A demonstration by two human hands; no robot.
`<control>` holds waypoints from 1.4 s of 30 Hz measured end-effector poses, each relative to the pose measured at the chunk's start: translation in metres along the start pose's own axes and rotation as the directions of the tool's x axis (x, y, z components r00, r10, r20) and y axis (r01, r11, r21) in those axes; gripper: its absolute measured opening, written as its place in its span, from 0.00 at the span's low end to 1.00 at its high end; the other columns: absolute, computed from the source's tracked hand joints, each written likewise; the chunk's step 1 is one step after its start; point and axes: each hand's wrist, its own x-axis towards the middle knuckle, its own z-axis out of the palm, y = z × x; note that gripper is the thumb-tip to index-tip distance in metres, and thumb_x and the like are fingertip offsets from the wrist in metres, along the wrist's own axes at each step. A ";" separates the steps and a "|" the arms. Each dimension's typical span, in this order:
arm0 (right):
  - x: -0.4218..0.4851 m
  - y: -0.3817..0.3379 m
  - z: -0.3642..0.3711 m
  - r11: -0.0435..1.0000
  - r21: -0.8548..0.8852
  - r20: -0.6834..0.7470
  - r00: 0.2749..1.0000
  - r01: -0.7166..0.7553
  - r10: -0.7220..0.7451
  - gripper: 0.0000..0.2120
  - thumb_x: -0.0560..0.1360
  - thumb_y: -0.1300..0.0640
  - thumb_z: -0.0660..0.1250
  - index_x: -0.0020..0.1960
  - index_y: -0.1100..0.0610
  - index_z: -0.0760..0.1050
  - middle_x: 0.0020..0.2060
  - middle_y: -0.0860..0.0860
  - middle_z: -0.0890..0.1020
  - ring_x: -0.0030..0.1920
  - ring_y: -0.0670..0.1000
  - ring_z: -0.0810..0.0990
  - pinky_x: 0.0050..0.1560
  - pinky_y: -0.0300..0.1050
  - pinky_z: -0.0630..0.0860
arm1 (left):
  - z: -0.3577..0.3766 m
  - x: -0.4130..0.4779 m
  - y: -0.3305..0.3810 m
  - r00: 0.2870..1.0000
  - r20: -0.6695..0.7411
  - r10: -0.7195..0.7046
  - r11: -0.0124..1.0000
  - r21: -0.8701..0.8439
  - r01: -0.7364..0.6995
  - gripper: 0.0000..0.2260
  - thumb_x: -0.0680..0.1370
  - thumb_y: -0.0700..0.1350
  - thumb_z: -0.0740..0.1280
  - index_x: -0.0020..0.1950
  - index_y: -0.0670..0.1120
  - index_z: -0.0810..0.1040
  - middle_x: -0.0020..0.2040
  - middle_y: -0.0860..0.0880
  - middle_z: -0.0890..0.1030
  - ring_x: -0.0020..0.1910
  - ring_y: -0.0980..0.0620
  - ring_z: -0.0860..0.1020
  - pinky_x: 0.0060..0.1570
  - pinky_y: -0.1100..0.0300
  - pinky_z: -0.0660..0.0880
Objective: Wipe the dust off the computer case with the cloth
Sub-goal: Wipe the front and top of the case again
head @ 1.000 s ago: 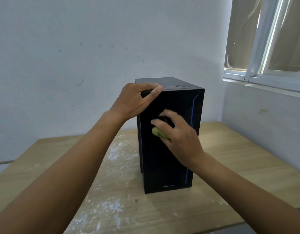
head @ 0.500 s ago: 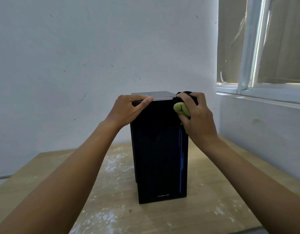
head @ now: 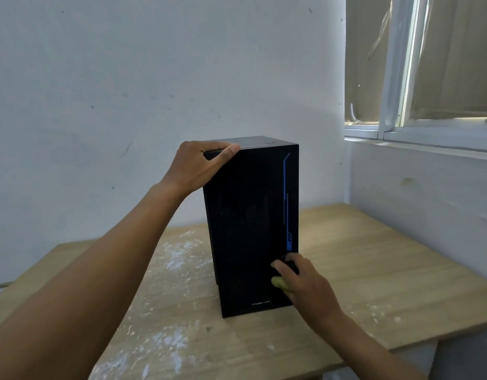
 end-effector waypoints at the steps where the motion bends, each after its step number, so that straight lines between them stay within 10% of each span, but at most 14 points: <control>1: -0.002 -0.001 0.000 1.000 0.003 0.016 1.000 -0.019 0.018 0.22 0.66 0.55 0.78 0.57 0.52 0.74 0.51 0.53 0.74 0.40 0.53 0.79 0.22 0.39 0.71 | 0.000 0.000 0.000 1.000 -0.002 -0.005 1.000 -0.007 0.005 0.13 0.78 0.56 0.67 0.56 0.51 0.85 0.50 0.64 0.81 0.55 0.65 0.79 0.57 0.67 0.74; 15: 0.158 -0.057 -0.072 0.988 0.138 -0.334 0.936 -0.072 0.115 0.17 0.73 0.55 0.68 0.61 0.56 0.76 0.55 0.58 0.74 0.45 0.59 0.77 0.32 0.47 0.75 | -0.002 0.001 -0.001 1.000 0.018 0.000 1.000 -0.010 0.000 0.12 0.79 0.56 0.66 0.55 0.52 0.85 0.50 0.62 0.82 0.51 0.66 0.79 0.51 0.70 0.73; 27: 0.065 -0.086 0.018 0.988 -0.009 0.070 0.986 0.155 -0.154 0.26 0.65 0.57 0.79 0.58 0.50 0.71 0.54 0.53 0.74 0.44 0.54 0.77 0.24 0.40 0.72 | -0.001 0.000 0.000 1.000 0.021 0.004 1.000 -0.013 -0.004 0.13 0.79 0.56 0.66 0.56 0.52 0.85 0.52 0.61 0.82 0.55 0.63 0.80 0.55 0.68 0.75; 36: 0.154 -0.094 -0.049 0.996 0.087 -0.305 0.952 -0.006 0.033 0.15 0.75 0.51 0.62 0.59 0.54 0.77 0.53 0.56 0.75 0.45 0.56 0.76 0.25 0.44 0.73 | -0.002 0.004 -0.002 0.998 0.049 -0.028 0.998 -0.046 0.030 0.12 0.80 0.56 0.66 0.49 0.52 0.86 0.44 0.63 0.84 0.41 0.66 0.78 0.43 0.71 0.71; 42: 0.126 -0.083 -0.025 0.985 0.035 -0.214 0.964 0.168 -0.157 0.14 0.73 0.53 0.69 0.58 0.53 0.76 0.56 0.55 0.75 0.47 0.55 0.75 0.28 0.39 0.73 | -0.001 0.002 -0.003 0.999 0.031 0.008 0.999 -0.038 -0.007 0.12 0.80 0.54 0.65 0.54 0.50 0.86 0.46 0.66 0.81 0.45 0.74 0.77 0.44 0.76 0.69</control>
